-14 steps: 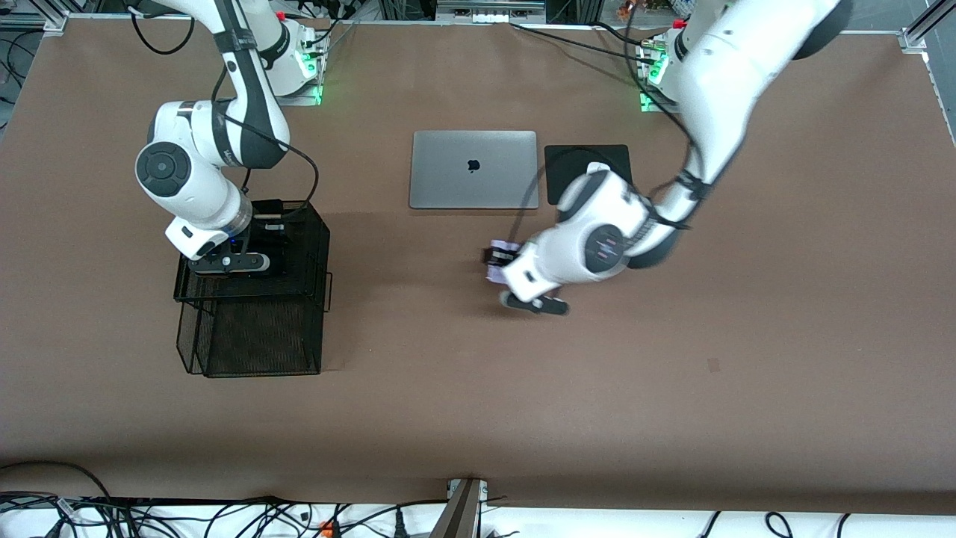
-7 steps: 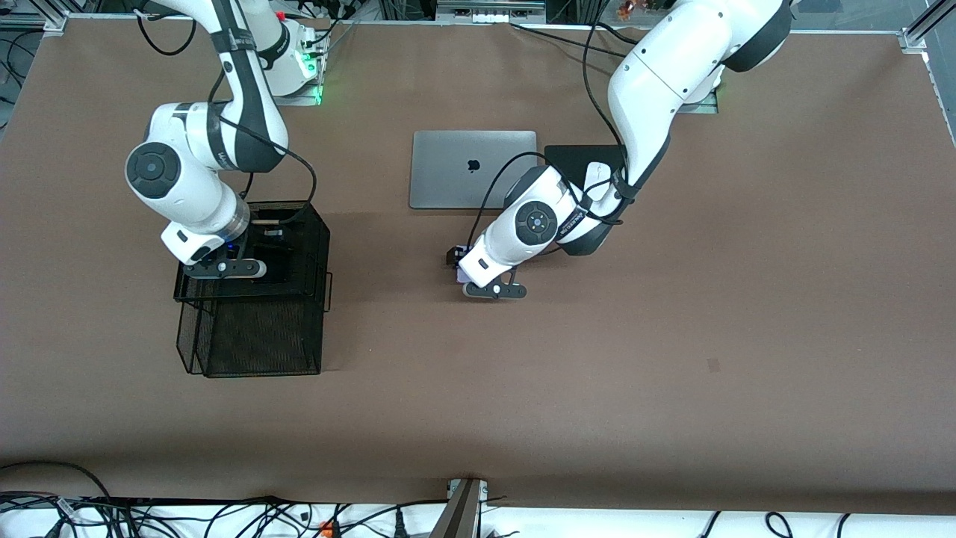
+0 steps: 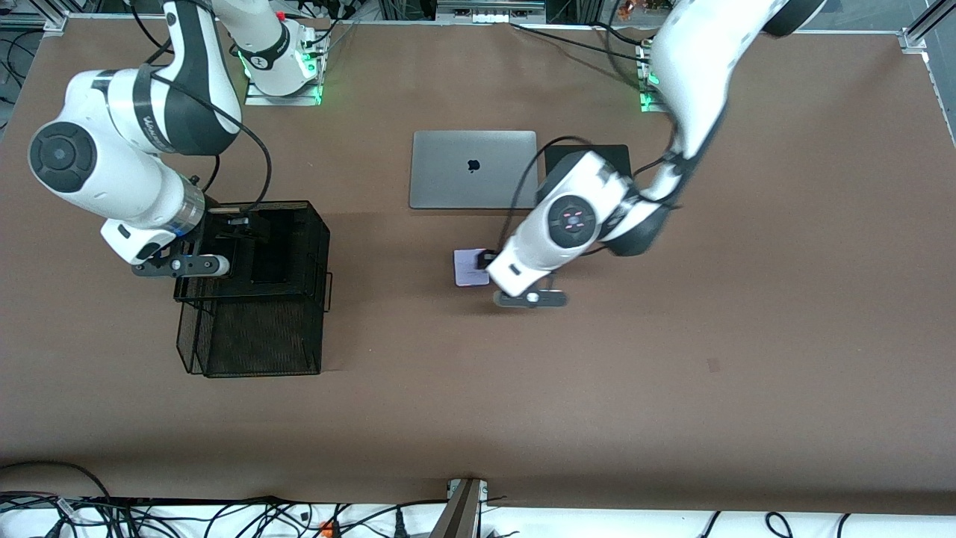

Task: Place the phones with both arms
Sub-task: 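Release the tall phone in the basket while the left gripper sets down the Huawei phone, then grasp the Huawei phone with the right gripper while the left gripper retracts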

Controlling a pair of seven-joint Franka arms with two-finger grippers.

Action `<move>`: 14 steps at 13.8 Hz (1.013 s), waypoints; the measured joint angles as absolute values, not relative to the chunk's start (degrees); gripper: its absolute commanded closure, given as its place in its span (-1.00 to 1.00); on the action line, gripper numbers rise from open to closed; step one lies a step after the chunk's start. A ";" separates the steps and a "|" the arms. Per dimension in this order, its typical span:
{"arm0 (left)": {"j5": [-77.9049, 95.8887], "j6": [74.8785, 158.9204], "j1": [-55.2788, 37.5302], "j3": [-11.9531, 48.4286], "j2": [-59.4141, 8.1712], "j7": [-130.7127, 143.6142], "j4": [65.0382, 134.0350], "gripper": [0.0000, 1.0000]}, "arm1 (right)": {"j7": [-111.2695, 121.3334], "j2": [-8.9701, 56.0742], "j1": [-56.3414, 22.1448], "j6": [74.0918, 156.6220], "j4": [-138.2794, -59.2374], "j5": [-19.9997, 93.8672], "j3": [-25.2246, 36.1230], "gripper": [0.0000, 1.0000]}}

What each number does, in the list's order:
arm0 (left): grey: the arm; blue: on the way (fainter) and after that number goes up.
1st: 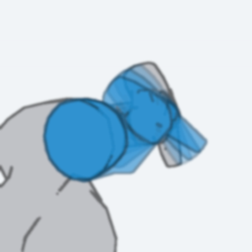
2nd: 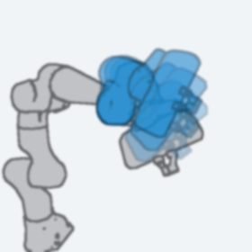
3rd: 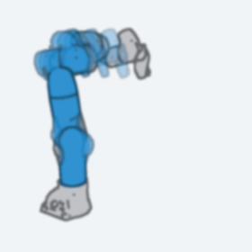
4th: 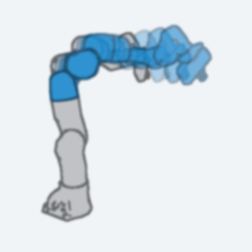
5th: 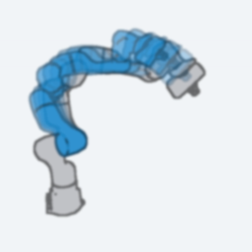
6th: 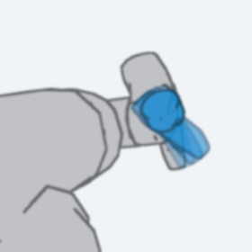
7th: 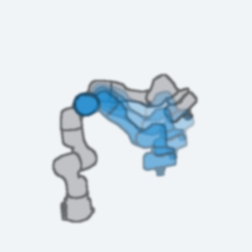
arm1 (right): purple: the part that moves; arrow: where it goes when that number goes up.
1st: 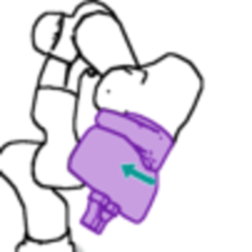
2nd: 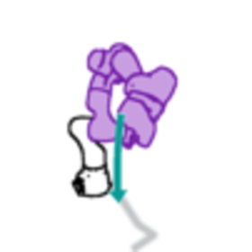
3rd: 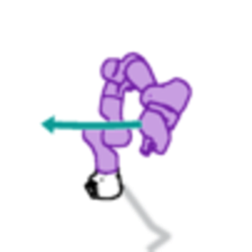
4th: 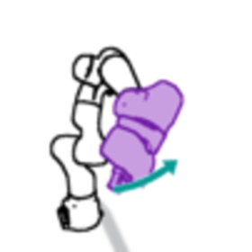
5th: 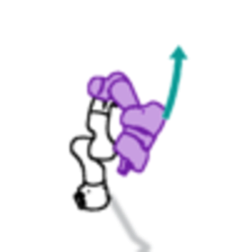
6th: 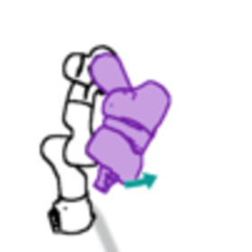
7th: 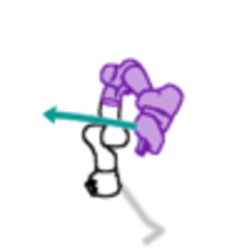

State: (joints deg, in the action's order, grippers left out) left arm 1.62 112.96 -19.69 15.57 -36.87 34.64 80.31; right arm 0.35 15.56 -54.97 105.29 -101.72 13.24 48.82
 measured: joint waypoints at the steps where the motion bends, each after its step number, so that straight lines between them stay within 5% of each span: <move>1: -0.93 107.22 -17.25 15.20 -33.18 34.21 80.22 -1.00 | 0.11 15.76 -55.03 105.20 -101.28 13.29 48.53 -1.00; 4: -5.61 97.95 -9.65 14.80 -24.61 24.79 80.33 -1.00 | -6.45 18.78 -55.50 105.35 -99.01 13.67 44.22 -1.00; 9: -5.87 96.61 1.65 12.92 -17.12 7.11 81.48 -1.00 | -27.64 30.70 -56.75 106.38 -85.86 16.07 29.29 -1.00; 14: -2.01 99.54 1.67 1.23 -1.18 6.53 95.18 -1.00 | -37.76 40.24 -59.50 113.70 -78.07 16.42 20.71 -1.00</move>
